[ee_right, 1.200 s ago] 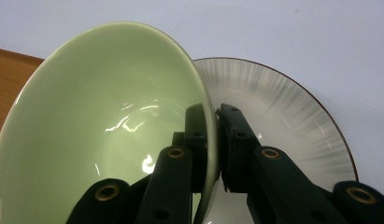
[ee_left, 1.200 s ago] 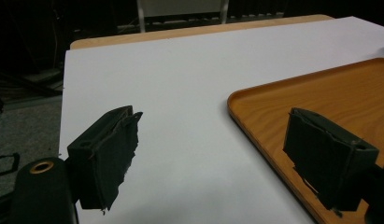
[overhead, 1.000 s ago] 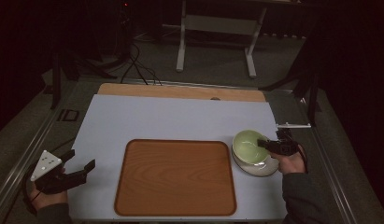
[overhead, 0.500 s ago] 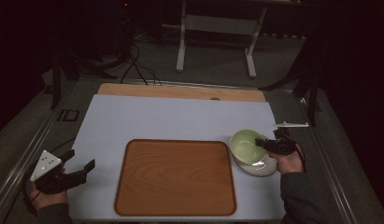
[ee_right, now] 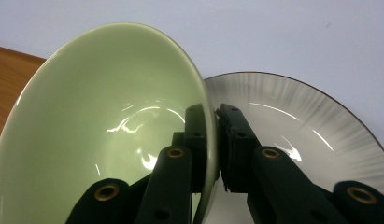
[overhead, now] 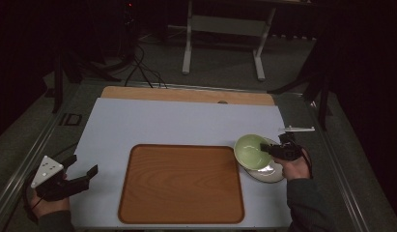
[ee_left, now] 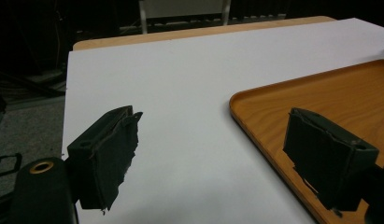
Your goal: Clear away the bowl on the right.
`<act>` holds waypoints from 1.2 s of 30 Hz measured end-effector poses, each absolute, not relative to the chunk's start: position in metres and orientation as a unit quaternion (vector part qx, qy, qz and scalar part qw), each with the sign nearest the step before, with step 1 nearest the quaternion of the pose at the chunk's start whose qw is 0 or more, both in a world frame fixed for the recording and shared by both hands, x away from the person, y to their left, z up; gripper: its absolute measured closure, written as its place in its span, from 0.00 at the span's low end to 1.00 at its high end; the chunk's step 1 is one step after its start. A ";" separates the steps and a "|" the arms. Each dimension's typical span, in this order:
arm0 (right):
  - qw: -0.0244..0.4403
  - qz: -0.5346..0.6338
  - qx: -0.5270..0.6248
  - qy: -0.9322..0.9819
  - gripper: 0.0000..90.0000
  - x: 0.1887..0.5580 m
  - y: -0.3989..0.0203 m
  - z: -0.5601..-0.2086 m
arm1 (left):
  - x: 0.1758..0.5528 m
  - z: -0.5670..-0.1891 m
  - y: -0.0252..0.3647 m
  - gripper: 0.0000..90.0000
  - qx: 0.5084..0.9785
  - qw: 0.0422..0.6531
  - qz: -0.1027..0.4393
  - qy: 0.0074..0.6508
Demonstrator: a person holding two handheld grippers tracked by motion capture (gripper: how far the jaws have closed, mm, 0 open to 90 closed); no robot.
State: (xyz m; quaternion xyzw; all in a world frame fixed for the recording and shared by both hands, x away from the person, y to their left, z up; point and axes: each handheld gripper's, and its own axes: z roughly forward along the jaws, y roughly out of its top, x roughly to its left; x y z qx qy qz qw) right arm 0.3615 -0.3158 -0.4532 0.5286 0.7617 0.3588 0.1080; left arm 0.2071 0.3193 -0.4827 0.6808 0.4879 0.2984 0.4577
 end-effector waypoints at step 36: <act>0.102 0.376 0.496 0.776 0.91 0.361 -0.281 -0.445 | 0.207 -0.482 0.320 0.19 0.680 0.459 0.299 0.488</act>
